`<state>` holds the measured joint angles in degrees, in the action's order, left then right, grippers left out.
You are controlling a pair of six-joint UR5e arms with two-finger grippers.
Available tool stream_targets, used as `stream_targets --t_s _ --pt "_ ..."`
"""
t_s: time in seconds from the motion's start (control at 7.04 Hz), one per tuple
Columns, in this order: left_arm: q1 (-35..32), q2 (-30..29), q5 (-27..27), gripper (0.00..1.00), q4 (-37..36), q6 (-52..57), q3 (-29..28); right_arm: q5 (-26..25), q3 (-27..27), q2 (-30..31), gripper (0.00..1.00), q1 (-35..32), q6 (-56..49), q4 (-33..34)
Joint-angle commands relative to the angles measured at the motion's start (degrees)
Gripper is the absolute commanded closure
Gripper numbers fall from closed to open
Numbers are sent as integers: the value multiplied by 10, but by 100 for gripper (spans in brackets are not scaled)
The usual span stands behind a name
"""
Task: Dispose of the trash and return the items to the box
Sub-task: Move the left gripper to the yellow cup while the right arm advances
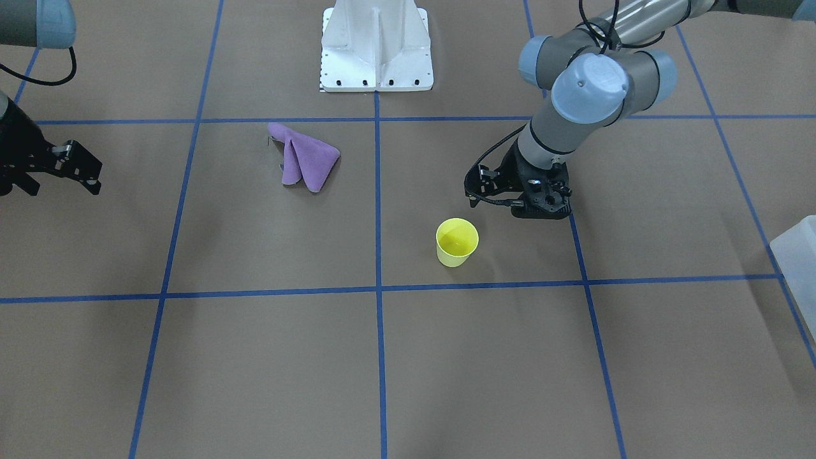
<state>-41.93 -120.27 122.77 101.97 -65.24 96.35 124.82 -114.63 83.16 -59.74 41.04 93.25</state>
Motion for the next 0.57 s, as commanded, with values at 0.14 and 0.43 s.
stream_targets --t_s 0.14,0.43 --pt "3 -13 -4 3 164 -74 -93 -5 0 -1 0 4 4 0" --pt "3 -13 -3 28 193 -74 -114 -7 0 -1 0 6 4 0"
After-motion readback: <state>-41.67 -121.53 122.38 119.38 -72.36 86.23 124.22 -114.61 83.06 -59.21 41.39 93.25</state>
